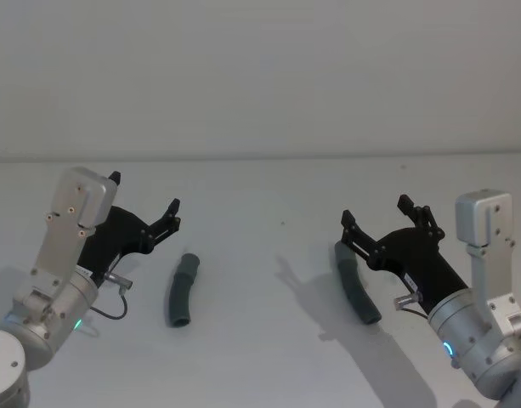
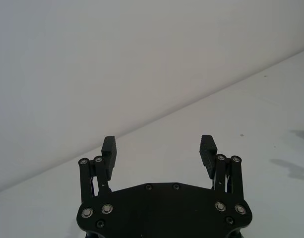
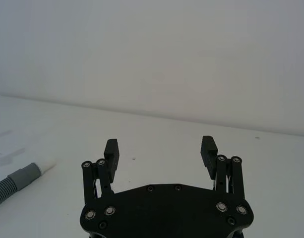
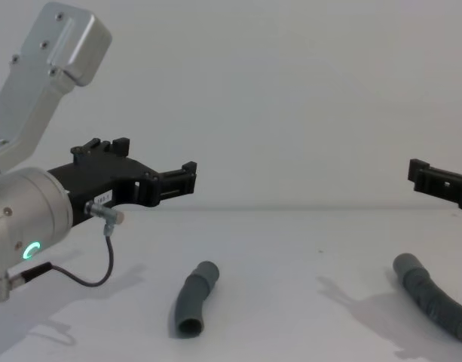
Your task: Use both hands to pick up one end of the pipe from the table, align the ends, and insert them.
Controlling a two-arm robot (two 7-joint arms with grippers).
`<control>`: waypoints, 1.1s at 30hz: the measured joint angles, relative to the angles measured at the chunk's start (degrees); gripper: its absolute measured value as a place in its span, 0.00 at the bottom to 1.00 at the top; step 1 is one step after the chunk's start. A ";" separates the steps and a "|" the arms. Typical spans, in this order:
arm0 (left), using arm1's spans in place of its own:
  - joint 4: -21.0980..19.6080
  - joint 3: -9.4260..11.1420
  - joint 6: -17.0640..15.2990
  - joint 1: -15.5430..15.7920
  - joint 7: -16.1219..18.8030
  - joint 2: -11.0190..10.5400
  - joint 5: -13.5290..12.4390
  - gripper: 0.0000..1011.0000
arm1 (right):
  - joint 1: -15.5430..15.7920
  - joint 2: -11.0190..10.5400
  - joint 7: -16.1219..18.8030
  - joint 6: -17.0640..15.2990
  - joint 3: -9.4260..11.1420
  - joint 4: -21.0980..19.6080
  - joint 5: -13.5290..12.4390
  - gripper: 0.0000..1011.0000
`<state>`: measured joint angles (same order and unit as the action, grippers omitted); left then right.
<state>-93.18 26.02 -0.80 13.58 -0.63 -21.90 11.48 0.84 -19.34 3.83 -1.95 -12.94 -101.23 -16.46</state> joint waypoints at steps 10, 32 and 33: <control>0.00 0.00 0.00 0.00 0.00 0.00 0.00 0.99 | 0.00 0.00 0.00 0.00 0.00 0.00 0.00 0.99; 0.09 -0.19 -0.10 0.09 -0.25 0.22 0.29 0.99 | 0.00 0.00 0.00 0.00 0.00 0.00 0.00 0.99; 0.09 -0.23 -0.20 0.12 -0.30 0.29 0.40 0.99 | 0.00 0.00 0.00 0.00 0.00 0.00 0.00 0.99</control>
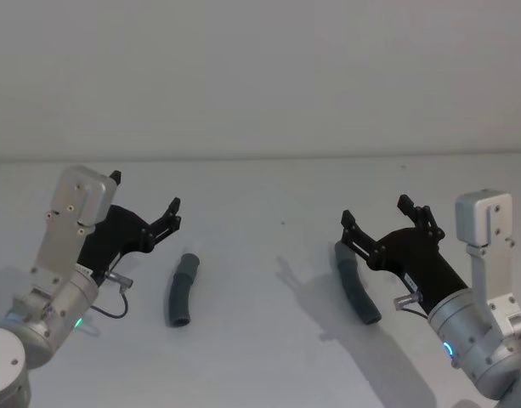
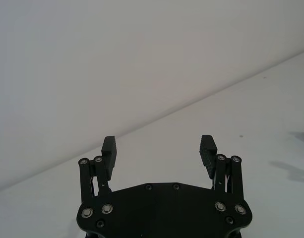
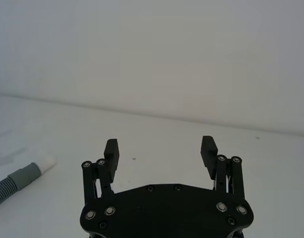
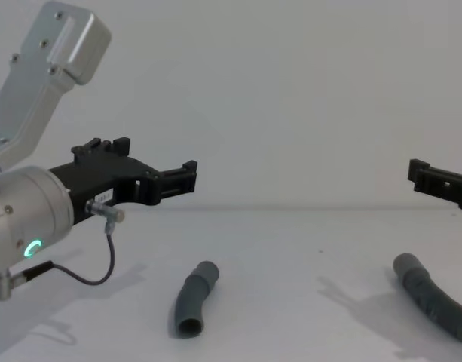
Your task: Use both hands to pick up one end of the pipe from the table, align the ends, and insert them.
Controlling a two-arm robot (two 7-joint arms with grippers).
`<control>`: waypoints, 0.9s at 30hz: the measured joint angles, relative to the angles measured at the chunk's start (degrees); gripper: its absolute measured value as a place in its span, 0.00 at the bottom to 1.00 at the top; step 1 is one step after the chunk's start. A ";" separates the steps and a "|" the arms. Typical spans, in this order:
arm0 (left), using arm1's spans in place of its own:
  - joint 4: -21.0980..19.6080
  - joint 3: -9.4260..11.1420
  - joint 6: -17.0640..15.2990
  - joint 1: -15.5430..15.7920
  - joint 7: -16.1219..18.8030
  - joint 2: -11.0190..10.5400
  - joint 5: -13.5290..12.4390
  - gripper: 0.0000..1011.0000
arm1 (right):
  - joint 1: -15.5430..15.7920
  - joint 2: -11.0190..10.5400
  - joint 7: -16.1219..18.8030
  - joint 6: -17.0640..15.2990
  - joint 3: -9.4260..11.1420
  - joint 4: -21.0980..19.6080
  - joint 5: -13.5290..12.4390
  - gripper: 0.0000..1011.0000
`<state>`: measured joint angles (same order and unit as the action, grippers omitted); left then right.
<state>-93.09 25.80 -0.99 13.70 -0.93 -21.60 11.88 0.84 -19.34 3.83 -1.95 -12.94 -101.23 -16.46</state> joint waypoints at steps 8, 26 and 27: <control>-1.24 -0.35 -4.15 0.54 -0.09 0.81 0.95 0.99 | 0.00 0.00 0.00 0.00 0.00 0.00 0.00 0.99; -8.16 0.80 -28.56 2.54 7.28 7.02 0.87 0.99 | 0.00 0.00 0.00 0.00 0.00 0.00 0.00 0.99; -8.39 0.87 -29.17 2.58 7.50 7.38 0.84 0.99 | 0.00 0.00 0.00 0.00 0.00 0.00 0.00 0.99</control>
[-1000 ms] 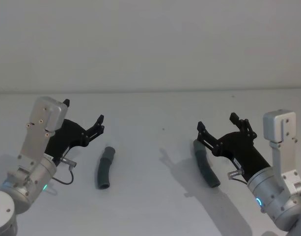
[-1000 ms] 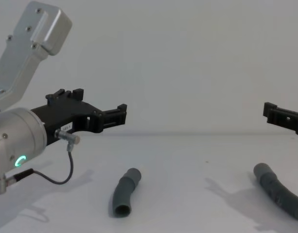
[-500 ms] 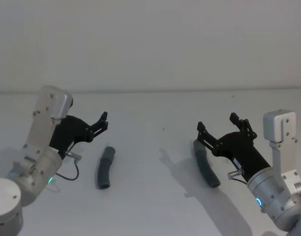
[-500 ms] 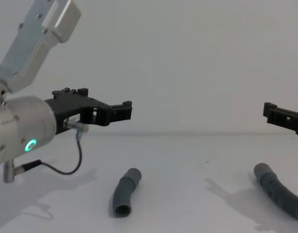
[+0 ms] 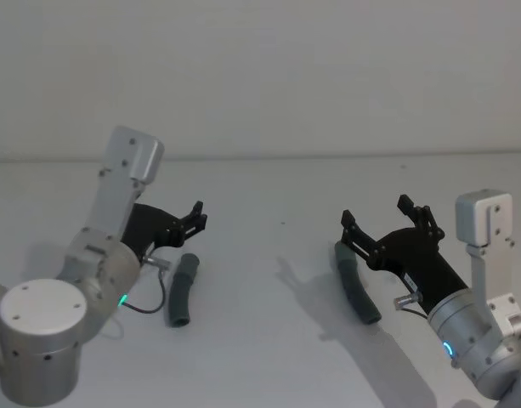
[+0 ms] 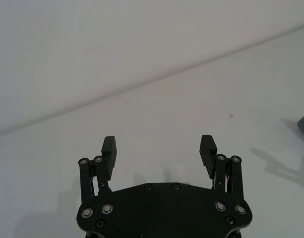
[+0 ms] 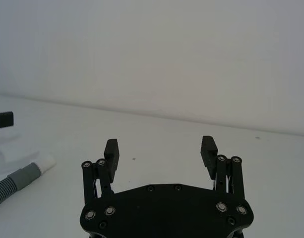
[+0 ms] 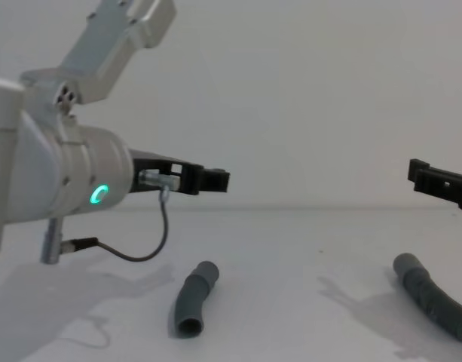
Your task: Use both hands to pick up one end of the pipe from the table, align the ends, and insert them.
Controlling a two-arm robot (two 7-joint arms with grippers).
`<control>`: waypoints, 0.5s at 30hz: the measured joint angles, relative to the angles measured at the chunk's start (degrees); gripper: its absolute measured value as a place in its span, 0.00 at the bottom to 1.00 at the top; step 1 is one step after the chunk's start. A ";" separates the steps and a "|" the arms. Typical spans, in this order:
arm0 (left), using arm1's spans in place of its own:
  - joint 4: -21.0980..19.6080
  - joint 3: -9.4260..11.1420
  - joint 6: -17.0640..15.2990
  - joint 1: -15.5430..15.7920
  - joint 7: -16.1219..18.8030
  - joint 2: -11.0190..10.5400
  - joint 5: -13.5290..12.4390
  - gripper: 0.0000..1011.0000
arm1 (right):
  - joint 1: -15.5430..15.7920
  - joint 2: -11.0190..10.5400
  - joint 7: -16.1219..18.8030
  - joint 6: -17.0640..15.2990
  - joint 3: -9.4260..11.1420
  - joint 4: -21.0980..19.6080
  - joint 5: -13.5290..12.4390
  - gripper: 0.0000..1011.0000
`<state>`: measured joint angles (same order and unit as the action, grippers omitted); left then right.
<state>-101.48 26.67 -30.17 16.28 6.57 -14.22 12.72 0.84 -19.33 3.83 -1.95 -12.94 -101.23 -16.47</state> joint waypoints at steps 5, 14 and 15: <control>-1.62 0.34 -7.01 -0.09 2.63 2.17 -0.34 0.99 | 0.00 0.00 0.00 0.00 0.00 0.00 0.00 0.99; -4.21 0.48 -15.49 -1.41 5.64 4.37 -0.78 0.99 | 0.00 0.00 0.00 0.00 0.00 0.00 0.00 0.99; -4.21 0.48 -15.49 -1.41 5.64 4.37 -0.78 0.99 | 0.00 0.00 0.00 0.00 0.00 0.00 0.00 0.99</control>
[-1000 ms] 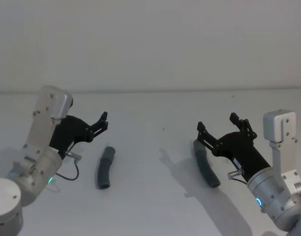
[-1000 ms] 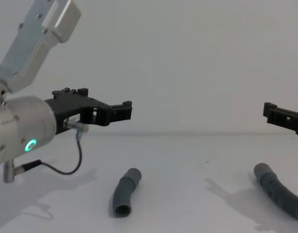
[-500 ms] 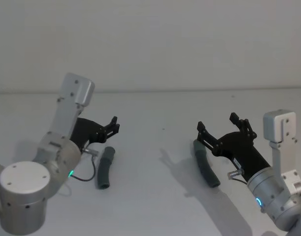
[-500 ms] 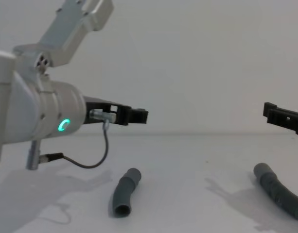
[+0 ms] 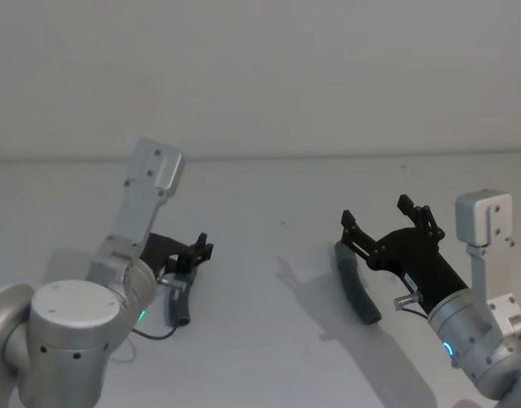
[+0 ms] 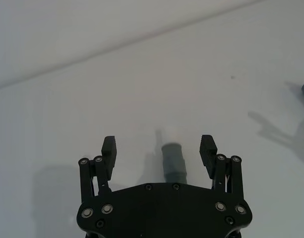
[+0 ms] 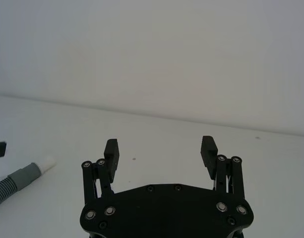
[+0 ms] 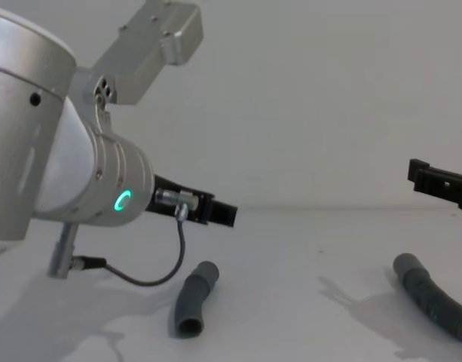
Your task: Use both hands to pick up one end of the pipe from the table, align the ends, and insert them.
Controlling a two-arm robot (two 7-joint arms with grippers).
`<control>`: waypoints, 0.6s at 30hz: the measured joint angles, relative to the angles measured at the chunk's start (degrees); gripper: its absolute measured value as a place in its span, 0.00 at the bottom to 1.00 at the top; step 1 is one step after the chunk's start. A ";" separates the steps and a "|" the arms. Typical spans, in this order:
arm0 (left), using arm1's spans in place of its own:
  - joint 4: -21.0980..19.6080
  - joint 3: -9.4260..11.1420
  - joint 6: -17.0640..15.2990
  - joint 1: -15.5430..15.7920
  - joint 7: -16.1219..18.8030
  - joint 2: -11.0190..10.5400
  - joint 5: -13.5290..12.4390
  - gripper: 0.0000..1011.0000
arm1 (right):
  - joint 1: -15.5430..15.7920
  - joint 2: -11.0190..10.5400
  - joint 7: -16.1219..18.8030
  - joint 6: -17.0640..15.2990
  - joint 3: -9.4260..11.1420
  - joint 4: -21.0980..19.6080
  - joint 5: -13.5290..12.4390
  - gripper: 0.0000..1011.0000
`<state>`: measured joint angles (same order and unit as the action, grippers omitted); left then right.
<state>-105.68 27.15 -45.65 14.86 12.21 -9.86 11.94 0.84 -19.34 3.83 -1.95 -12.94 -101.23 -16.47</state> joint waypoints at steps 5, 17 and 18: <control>-1.21 -0.16 -3.44 -1.07 1.11 0.58 -0.25 0.99 | 0.00 0.00 0.00 0.00 0.00 0.00 0.00 0.99; -1.46 -0.79 -5.90 -2.41 1.57 1.20 -0.31 0.99 | 0.00 0.00 0.00 0.00 0.00 0.00 0.01 0.99; -1.26 -0.85 -5.93 -2.45 1.48 1.27 -0.28 0.99 | 0.00 0.00 0.00 0.00 0.00 0.00 0.00 0.99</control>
<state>-106.95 26.30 -51.58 12.41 13.69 -8.58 11.66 0.84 -19.34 3.83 -1.95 -12.94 -101.23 -16.47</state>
